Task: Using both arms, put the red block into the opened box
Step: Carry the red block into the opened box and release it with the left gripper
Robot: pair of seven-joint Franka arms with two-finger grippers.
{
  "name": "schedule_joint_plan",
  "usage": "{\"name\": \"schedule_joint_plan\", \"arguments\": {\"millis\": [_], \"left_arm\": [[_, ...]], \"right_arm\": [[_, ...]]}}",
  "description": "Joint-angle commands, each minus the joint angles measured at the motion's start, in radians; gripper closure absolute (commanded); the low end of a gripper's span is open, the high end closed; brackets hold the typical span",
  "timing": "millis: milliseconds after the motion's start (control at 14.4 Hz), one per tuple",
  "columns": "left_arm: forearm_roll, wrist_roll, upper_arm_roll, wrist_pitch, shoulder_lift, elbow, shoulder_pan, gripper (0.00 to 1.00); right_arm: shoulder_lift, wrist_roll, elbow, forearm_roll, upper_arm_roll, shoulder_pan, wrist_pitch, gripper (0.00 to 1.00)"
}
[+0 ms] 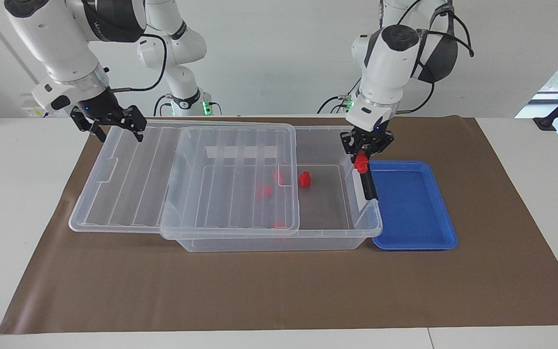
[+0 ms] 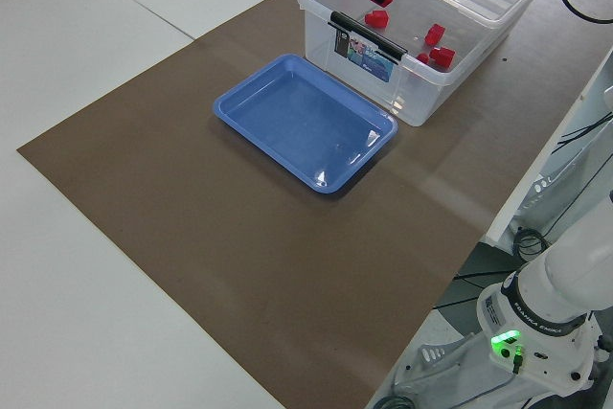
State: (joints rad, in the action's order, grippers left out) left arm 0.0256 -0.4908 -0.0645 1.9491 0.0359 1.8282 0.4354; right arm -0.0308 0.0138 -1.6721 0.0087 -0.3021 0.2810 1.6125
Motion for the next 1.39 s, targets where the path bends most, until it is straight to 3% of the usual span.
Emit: {"name": "schedule_joint_plan", "arguments": {"millis": [0, 418, 835, 1044, 1114, 1183, 1253, 1322], "left_arm": [[0.022, -0.107, 0.014, 0.1, 0.067, 0.02, 0.049, 1.0], [0.022, -0.137, 0.014, 0.316, 0.18, 0.083, 0.069, 1.0], [0.022, -0.14, 0.015, 0.441, 0.308, 0.092, 0.068, 1.0], [0.022, -0.134, 0.014, 0.467, 0.32, 0.092, 0.057, 1.0], [0.022, -0.134, 0.014, 0.47, 0.32, 0.089, 0.057, 0.95], [0.022, -0.131, 0.014, 0.491, 0.322, 0.089, 0.057, 0.29], [0.022, -0.127, 0.014, 0.505, 0.325, 0.089, 0.057, 0.0], [0.022, -0.126, 0.014, 0.508, 0.323, 0.083, 0.055, 0.0]], "right_arm": [[-0.017, 0.017, -0.015, -0.006, 0.006, -0.008, -0.006, 0.0], [-0.018, 0.015, -0.018, -0.006, 0.005, -0.008, -0.006, 0.0], [-0.018, 0.017, -0.018, -0.006, 0.003, -0.008, -0.006, 0.0], [-0.018, 0.017, -0.018, -0.006, 0.003, -0.008, -0.006, 0.0], [-0.018, 0.017, -0.017, -0.006, 0.003, -0.008, -0.006, 0.0], [-0.018, 0.017, -0.018, -0.006, 0.003, -0.008, -0.006, 0.0], [-0.018, 0.017, -0.018, -0.006, 0.003, -0.008, -0.006, 0.0], [-0.018, 0.017, -0.018, -0.006, 0.003, -0.008, -0.006, 0.0]]}}
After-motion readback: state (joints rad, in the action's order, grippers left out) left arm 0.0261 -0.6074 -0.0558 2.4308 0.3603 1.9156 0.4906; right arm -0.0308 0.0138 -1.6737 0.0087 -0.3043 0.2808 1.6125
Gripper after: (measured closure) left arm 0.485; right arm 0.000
